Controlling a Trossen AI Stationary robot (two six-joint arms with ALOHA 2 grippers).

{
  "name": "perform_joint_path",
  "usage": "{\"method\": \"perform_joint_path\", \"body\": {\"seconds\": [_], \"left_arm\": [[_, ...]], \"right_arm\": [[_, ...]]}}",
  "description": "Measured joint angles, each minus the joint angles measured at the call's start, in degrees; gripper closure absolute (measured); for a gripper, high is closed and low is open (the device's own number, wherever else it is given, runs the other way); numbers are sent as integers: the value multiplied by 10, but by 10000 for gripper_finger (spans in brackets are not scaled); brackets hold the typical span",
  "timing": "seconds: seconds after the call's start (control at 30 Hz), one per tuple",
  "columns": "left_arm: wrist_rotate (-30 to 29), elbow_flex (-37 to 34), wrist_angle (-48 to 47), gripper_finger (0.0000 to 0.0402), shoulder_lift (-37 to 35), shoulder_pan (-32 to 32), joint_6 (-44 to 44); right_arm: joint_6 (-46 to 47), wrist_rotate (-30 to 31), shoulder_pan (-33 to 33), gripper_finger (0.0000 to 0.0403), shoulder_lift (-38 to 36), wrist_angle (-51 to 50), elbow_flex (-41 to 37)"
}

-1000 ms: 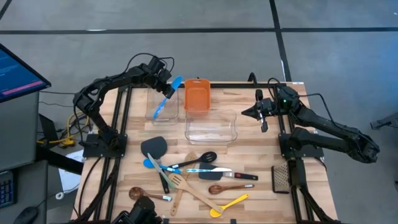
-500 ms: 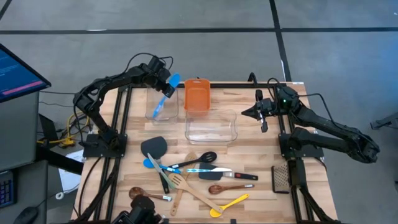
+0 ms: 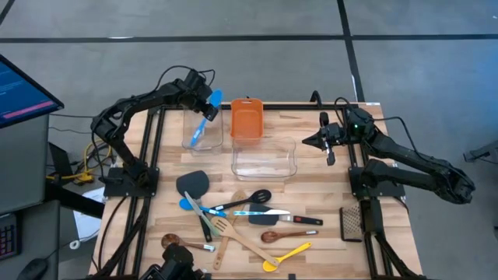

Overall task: Pick & Place Kitchen Items
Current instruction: Put the top blue serving spoon into the top transparent bin, then put the green knife into the orange bin

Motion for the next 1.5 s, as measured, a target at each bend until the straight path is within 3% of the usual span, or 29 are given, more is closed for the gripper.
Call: {"method": "perform_joint_path", "body": {"seconds": [0.73, 1.27, 1.5], "left_arm": [[25, 0, -1, 211, -198, -33, -5], [25, -1, 0, 299, -332, -120, 31], [26, -53, 3, 351, -383, -143, 70]], "right_arm": [[0, 0, 0, 403, 0, -5, 0], [0, 0, 0, 403, 0, -5, 0], [0, 2, 0, 403, 0, -5, 0]]}}
